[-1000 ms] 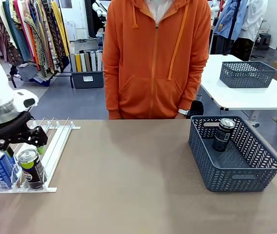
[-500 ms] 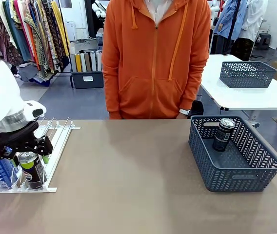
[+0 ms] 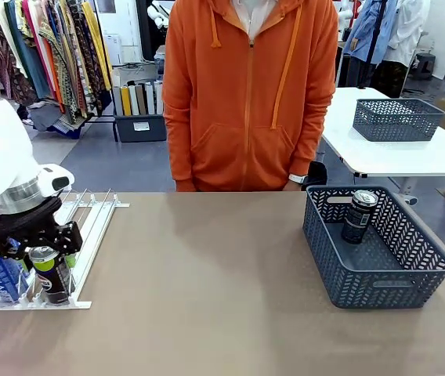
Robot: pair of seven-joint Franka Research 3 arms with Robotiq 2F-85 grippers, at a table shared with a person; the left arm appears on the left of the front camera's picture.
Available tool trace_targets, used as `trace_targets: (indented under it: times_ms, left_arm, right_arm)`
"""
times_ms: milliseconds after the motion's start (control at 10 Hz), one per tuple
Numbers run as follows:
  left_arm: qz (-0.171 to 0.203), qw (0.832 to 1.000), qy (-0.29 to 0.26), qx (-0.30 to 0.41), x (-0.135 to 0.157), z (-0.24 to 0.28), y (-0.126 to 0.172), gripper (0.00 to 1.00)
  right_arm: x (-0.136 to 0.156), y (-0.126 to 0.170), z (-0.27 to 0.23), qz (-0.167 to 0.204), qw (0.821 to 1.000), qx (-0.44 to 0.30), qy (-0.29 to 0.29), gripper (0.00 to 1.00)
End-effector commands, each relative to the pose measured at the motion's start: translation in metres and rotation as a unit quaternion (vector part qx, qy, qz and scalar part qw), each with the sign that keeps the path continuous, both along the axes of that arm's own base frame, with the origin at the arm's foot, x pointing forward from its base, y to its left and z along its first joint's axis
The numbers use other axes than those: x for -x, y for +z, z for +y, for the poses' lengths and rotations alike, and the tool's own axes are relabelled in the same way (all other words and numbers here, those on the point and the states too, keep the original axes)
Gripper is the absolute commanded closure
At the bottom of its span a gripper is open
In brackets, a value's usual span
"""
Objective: Retrieve and store the cans from the dispenser.
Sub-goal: Pick up the last remaining can from one row of the Automatic Can Dispenser and place it in the middle of the table.
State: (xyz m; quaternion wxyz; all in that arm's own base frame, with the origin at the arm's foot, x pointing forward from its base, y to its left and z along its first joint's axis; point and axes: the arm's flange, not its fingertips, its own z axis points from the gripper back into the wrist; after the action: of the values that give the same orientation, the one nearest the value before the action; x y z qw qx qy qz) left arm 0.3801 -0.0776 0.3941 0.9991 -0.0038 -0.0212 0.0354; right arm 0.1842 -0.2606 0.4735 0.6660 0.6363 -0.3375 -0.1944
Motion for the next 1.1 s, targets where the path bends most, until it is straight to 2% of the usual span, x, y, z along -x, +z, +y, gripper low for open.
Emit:
trace_targets:
  times_ms: [0, 200, 600, 700, 800, 1000]
  left_arm:
    - [0.011, 1.000, -0.010, 0.010, 0.000, 0.002, 0.001, 1.00]
    - [0.022, 0.999, -0.016, 0.021, 0.000, 0.002, 0.001, 1.00]
    - [0.010, 1.000, -0.012, 0.022, 0.001, 0.003, 0.006, 1.00]
    - [-0.006, 1.000, -0.016, 0.020, 0.006, 0.004, 0.025, 1.00]
    - [-0.025, 0.999, -0.020, 0.019, 0.013, 0.004, 0.058, 1.00]
    - [-0.063, 0.998, -0.029, 0.002, 0.038, 0.004, 0.142, 1.00]
  right_arm:
    - [-0.003, 0.004, -0.001, -0.010, 1.000, -0.004, -0.003, 0.00]
    - [-0.003, 0.004, -0.001, -0.010, 1.000, -0.004, -0.003, 0.00]
    - [-0.003, 0.004, -0.001, -0.010, 1.000, -0.004, -0.003, 0.00]
    - [-0.003, 0.004, -0.001, -0.010, 1.000, -0.004, -0.003, 0.00]
    - [-0.003, 0.004, -0.001, -0.010, 1.000, -0.004, -0.003, 0.00]
    - [-0.003, 0.004, -0.001, -0.010, 1.000, -0.004, -0.003, 0.00]
